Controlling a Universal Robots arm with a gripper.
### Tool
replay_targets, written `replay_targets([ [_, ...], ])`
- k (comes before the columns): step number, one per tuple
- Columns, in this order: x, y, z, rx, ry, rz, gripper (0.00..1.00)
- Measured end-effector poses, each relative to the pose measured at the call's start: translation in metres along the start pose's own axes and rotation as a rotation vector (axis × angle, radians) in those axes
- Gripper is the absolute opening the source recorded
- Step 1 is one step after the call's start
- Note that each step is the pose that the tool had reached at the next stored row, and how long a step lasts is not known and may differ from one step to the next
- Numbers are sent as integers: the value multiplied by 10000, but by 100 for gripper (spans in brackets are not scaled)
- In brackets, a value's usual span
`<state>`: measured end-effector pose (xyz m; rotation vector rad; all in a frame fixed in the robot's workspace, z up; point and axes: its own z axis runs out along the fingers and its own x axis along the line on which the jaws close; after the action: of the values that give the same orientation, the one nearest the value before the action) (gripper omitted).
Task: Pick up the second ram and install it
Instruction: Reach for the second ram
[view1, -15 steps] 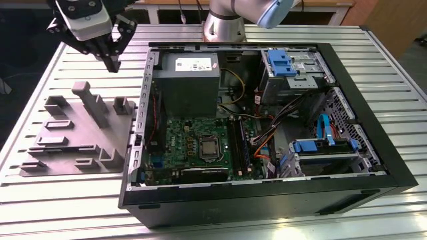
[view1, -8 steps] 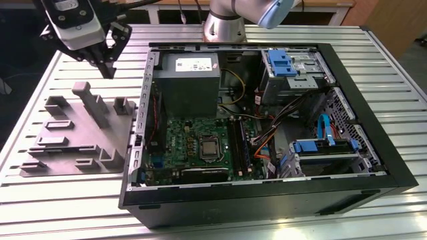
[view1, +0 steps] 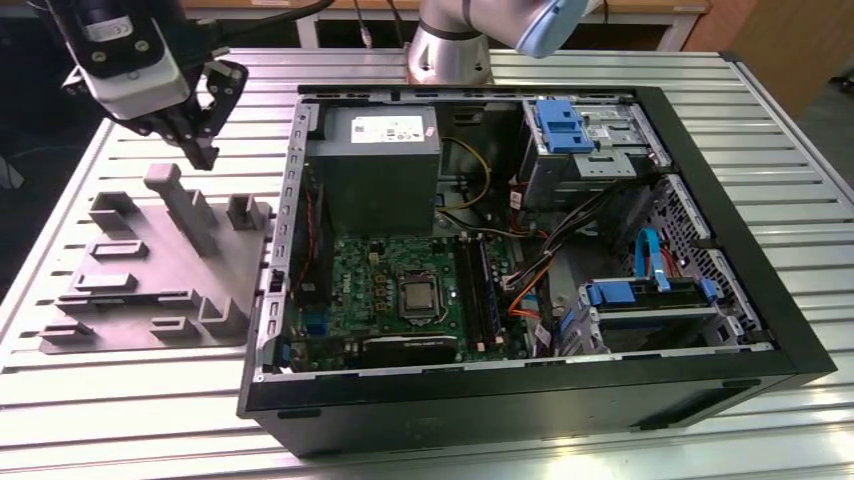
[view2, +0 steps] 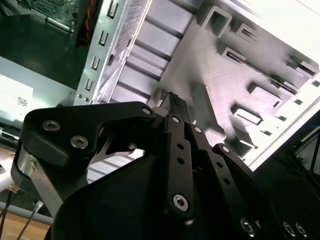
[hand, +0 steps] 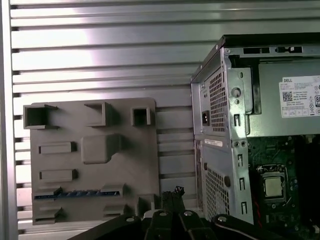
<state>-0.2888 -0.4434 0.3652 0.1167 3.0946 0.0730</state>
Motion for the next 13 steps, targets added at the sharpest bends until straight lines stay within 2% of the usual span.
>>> replay_targets([
  [13,246,-95,115,0,0,0,10],
])
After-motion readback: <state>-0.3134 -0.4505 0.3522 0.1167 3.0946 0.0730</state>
